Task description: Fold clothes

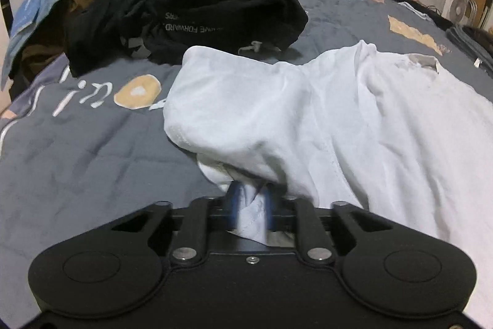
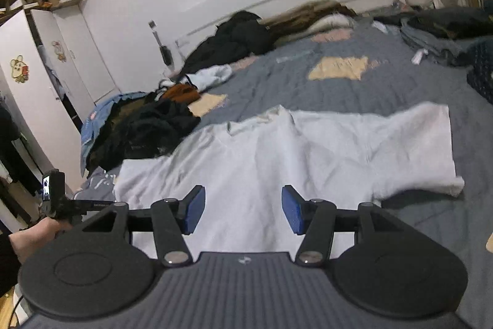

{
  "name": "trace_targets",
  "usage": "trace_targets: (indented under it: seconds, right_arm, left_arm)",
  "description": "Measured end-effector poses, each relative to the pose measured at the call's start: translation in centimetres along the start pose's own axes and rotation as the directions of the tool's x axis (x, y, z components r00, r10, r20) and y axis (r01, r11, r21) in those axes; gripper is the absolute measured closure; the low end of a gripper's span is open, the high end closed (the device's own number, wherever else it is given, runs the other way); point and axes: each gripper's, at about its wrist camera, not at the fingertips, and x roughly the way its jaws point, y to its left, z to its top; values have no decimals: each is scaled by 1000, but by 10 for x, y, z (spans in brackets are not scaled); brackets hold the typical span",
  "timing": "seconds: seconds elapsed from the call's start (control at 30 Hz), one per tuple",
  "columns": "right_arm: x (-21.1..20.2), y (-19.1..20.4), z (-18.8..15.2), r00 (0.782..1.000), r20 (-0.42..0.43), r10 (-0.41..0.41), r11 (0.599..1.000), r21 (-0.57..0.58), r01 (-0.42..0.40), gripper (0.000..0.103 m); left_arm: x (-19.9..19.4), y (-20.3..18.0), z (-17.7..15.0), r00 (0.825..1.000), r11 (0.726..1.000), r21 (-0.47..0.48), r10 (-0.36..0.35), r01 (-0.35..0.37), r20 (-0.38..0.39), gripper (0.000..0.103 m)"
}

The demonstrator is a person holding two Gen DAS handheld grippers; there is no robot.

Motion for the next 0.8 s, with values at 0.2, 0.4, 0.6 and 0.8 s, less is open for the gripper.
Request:
trace_targets:
  seconds: [0.2,0.4,0.6,0.8]
  right_arm:
    - [-1,-10,-5,1000,-12,-4,999,38,4,49]
    - [-3,-9,-4,1000,-16,13,999,41,-13,49]
    - [-1,-6,-7,999,-35,5,999,49,-4,49]
    - [1,-1,-9,999,-42,16,999,40,-14,49]
  left_arm:
    - [-75,40,-12,991,987,-158,-6,28,137,103]
    - [-97,73,-37,996,961,-273,55,-34,69,103]
    - [-74,33,-20,998,995,-98,-17,23,66,97]
    - [-20,13,-16,999,999,-17,32,-33,-41,81]
